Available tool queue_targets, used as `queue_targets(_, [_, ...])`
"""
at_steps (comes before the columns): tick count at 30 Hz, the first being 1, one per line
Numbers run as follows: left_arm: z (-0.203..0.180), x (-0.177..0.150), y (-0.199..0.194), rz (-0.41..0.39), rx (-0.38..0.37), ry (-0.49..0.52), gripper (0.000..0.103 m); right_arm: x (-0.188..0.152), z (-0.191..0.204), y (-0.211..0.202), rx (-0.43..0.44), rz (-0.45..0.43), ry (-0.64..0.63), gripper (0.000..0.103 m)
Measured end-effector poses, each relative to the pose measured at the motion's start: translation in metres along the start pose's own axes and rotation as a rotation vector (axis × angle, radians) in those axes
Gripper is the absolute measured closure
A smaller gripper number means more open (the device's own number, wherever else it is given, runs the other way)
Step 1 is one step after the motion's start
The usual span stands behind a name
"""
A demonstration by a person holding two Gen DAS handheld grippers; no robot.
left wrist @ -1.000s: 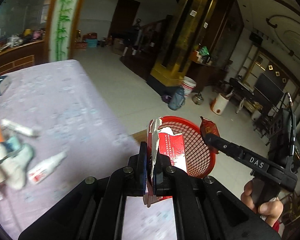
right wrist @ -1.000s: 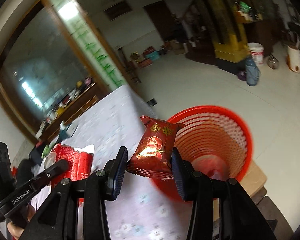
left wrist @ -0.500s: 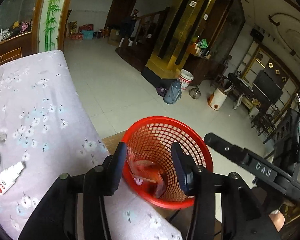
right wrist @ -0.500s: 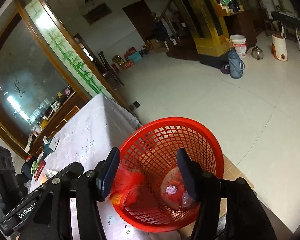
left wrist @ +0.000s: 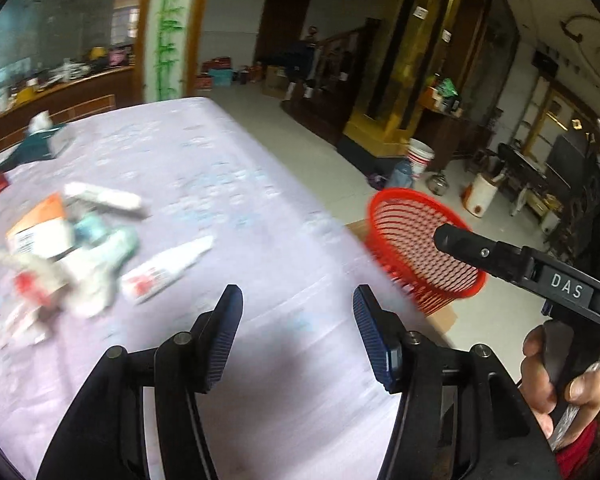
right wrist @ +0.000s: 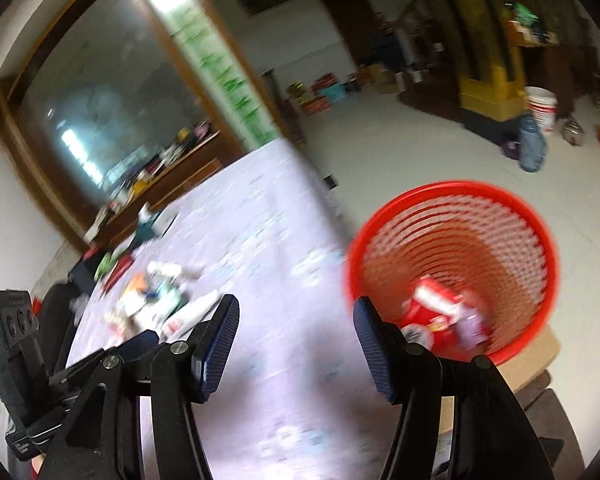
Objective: Collect trash
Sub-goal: 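Carry the box and packet over the red wastebasket and open both tools, then grasp the clear plastic bag with the left tool while the right tool grasps the silver foil bag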
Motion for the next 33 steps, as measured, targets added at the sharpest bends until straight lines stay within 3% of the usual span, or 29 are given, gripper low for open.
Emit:
queue_targets(7, [0.086,-0.031,-0.071,-0.067,0.142,-0.096,0.042,-0.043,0.068,0.024,0.06,0.092,-0.132,0.038])
queue_targets(13, [0.18,-0.047,-0.114,-0.135,0.28,-0.309,0.038,-0.064,0.096,0.034,0.087,0.132,-0.192,0.038])
queue_targets(18, [0.211,-0.043,-0.106,-0.143,0.292,-0.385,0.035,-0.076,0.113,0.036,0.1,0.149,-0.232,0.038])
queue_targets(23, [0.225,-0.032,-0.074,-0.126,0.326,-0.376,0.032,-0.079,0.116,0.037,0.091,0.157,-0.244,0.037])
queue_targets(24, [0.228,-0.03,-0.069,-0.128,0.337,-0.365,0.036,-0.08,0.115,0.037,0.086,0.158,-0.243,0.037])
queue_targets(25, [0.228,-0.029,-0.066,-0.13,0.343,-0.359,0.058,-0.079,0.114,0.037,0.084,0.158,-0.242,0.037])
queue_targets(26, [0.229,-0.029,-0.063,-0.121,0.338,-0.356,0.069,-0.079,0.113,0.037,0.084,0.159,-0.241,0.037])
queue_targets(33, [0.231,-0.05,-0.078,-0.095,0.312,-0.341,0.08,-0.077,0.117,0.038,0.09,0.164,-0.243,0.037])
Point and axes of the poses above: each gripper's, at about its wrist camera, not at the fingertips, and y roughly the way its jaws point, z to its left, x to its top, the point moved 9 cm from there along y, roughly the way its jaws point, and after that the axes turned 11 degrees about -x, right-handed, at the moved point
